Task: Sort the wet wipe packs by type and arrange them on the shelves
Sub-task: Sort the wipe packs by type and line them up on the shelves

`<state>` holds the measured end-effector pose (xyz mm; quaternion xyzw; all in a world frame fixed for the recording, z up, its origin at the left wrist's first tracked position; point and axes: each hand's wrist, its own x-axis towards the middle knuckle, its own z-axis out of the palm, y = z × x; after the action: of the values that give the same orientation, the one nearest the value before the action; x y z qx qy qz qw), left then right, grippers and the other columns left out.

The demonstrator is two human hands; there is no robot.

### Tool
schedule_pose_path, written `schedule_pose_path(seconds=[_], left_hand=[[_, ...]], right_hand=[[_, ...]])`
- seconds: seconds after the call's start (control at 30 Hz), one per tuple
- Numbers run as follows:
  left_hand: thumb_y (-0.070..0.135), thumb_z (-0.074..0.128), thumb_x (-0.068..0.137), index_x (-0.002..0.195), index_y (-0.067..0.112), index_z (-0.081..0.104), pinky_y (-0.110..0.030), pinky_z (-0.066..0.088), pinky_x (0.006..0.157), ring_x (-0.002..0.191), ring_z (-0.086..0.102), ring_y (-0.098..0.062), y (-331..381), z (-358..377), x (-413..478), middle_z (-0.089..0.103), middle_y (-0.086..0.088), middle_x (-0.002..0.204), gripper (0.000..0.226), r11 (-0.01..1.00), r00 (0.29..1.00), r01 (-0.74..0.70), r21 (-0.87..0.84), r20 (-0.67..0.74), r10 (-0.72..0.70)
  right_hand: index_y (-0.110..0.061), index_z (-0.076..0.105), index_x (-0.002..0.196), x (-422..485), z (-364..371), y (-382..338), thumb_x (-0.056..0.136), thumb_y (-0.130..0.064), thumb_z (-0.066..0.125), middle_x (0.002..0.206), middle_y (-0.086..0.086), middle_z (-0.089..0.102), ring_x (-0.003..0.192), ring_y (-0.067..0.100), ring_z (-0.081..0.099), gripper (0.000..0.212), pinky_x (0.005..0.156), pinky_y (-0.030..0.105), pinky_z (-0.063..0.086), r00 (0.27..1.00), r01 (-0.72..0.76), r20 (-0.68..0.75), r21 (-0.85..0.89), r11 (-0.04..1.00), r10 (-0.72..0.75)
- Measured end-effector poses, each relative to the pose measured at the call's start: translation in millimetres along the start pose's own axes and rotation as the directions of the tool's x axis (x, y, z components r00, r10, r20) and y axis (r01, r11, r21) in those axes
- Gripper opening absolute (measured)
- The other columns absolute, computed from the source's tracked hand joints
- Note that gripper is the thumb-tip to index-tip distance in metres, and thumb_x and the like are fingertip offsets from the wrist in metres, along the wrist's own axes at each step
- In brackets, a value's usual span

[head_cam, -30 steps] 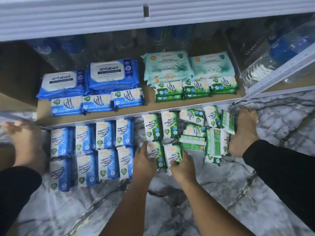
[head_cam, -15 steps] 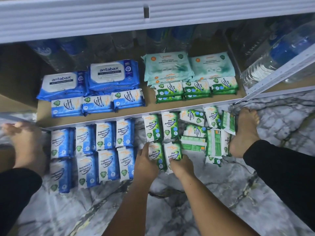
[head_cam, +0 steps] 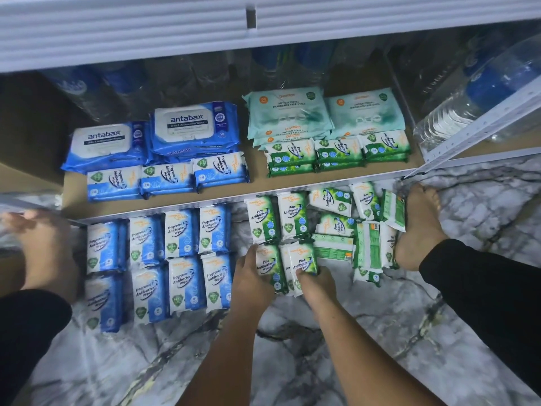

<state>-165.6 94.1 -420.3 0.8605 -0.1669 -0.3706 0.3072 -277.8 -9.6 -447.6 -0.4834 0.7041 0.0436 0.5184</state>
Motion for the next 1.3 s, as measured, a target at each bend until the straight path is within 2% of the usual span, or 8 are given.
schedule_pose_path(seconds=[0.23, 0.4, 0.5, 0.6, 0.73, 1.03, 1.17, 1.3], left_hand=[[0.014, 0.070, 0.089, 0.157, 0.024, 0.027, -0.033, 0.045, 0.084, 0.121, 0.050, -0.027, 11, -11, -15, 0.042, -0.009, 0.147, 0.081, 0.998, 0.999, -0.032, 0.059, -0.001, 0.032], [0.017, 0.070, 0.089, 0.157, 0.021, 0.027, -0.042, 0.045, 0.101, 0.131, 0.046, -0.034, 46, -42, -47, 0.040, -0.015, 0.150, 0.081, 0.989, 0.994, -0.106, 0.099, -0.024, 0.109], [0.019, 0.070, 0.087, 0.157, 0.022, 0.028, -0.045, 0.047, 0.104, 0.131, 0.048, -0.034, 72, -58, -76, 0.041, -0.013, 0.152, 0.081, 0.987, 0.988, -0.143, 0.079, -0.052, 0.147], [0.024, 0.068, 0.089, 0.156, 0.023, 0.029, -0.045, 0.045, 0.108, 0.130, 0.049, -0.031, 97, -66, -102, 0.045, -0.009, 0.150, 0.078, 0.974, 0.976, -0.206, 0.092, -0.052, 0.211], [0.026, 0.065, 0.091, 0.156, 0.021, 0.030, -0.039, 0.046, 0.105, 0.129, 0.052, -0.028, 117, -60, -113, 0.049, -0.008, 0.148, 0.073, 0.955, 0.964, -0.260, 0.145, -0.007, 0.264], [0.031, 0.058, 0.095, 0.151, 0.019, 0.039, -0.038, 0.041, 0.105, 0.130, 0.046, -0.030, 142, -11, -57, 0.054, -0.009, 0.141, 0.061, 0.886, 0.946, -0.324, 0.333, 0.093, 0.311], [0.033, 0.056, 0.096, 0.144, 0.016, 0.045, -0.038, 0.042, 0.106, 0.128, 0.049, -0.031, 156, 15, -18, 0.052, -0.011, 0.140, 0.052, 0.836, 0.931, -0.364, 0.411, 0.159, 0.327], [0.032, 0.047, 0.100, 0.150, 0.010, 0.037, -0.038, 0.034, 0.117, 0.144, 0.034, -0.027, 165, 57, 37, 0.041, -0.011, 0.152, 0.055, 0.795, 0.917, -0.396, 0.459, 0.243, 0.317]], right_hand=[[-0.023, 0.063, 0.104, -23, -25, -17, 0.074, -0.038, 0.076, 0.107, -0.001, 0.069, 0.099, 0.023, 0.065, 0.036, 0.089, 0.041, 0.056, 0.995, 0.049, -0.086, -0.013, 0.999, -0.050], [-0.017, 0.049, 0.141, -76, -69, -44, 0.079, -0.043, 0.070, 0.136, 0.011, 0.056, 0.122, 0.036, 0.055, 0.071, 0.099, 0.043, 0.049, 0.983, 0.150, -0.104, 0.003, 0.989, -0.149], [-0.018, 0.052, 0.139, -116, -101, -55, 0.087, -0.037, 0.068, 0.135, 0.011, 0.058, 0.114, 0.031, 0.059, 0.058, 0.091, 0.035, 0.050, 0.963, 0.238, -0.128, -0.012, 0.971, -0.238], [-0.016, 0.055, 0.135, -140, -134, -56, 0.092, -0.027, 0.066, 0.124, 0.008, 0.061, 0.088, 0.019, 0.058, 0.045, 0.067, 0.025, 0.045, 0.937, 0.326, -0.114, -0.054, 0.944, -0.331], [-0.015, 0.062, 0.129, -137, -165, -60, 0.091, -0.024, 0.063, 0.126, 0.006, 0.064, 0.102, 0.024, 0.061, 0.039, 0.084, 0.031, 0.052, 0.939, 0.312, -0.126, -0.084, 0.946, -0.321], [-0.021, 0.058, 0.132, -65, -199, -60, 0.092, -0.018, 0.059, 0.090, -0.002, 0.064, 0.058, 0.010, 0.056, 0.040, 0.047, 0.020, 0.040, 0.943, 0.300, -0.101, -0.161, 0.940, -0.318], [-0.023, 0.057, 0.135, -11, -202, -72, 0.091, -0.023, 0.061, 0.119, 0.008, 0.068, 0.065, 0.013, 0.059, 0.045, 0.062, 0.027, 0.049, 0.934, 0.314, -0.094, -0.235, 0.920, -0.343], [-0.030, 0.055, 0.138, 56, -187, -92, 0.092, -0.041, 0.058, 0.141, 0.004, 0.057, 0.108, 0.027, 0.062, 0.047, 0.092, 0.044, 0.055, 0.911, 0.311, -0.112, -0.445, 0.840, -0.397]])
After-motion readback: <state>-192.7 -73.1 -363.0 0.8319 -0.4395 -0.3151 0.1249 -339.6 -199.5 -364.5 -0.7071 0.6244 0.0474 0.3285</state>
